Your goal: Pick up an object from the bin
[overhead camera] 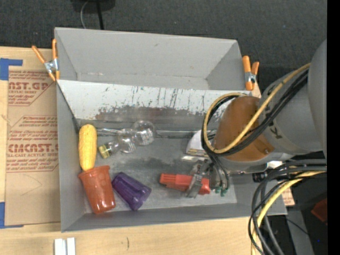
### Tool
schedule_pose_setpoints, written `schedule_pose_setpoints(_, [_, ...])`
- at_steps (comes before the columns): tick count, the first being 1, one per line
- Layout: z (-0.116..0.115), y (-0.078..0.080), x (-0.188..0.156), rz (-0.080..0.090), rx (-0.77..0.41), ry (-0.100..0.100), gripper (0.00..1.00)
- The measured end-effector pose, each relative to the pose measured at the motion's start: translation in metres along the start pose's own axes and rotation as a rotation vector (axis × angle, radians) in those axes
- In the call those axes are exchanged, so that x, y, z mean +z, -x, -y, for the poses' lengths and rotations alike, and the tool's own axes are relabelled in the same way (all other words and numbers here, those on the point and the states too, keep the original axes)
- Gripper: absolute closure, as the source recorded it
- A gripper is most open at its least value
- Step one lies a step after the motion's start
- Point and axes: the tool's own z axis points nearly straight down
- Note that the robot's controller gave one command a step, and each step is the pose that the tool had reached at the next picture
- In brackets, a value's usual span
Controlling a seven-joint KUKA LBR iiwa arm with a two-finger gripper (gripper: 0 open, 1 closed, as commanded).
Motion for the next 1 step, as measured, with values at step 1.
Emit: schedule_pose_setpoints(1, [-0.0001, 0.0005, -0.0221, 0.004, 0.000, 0.001, 1.00])
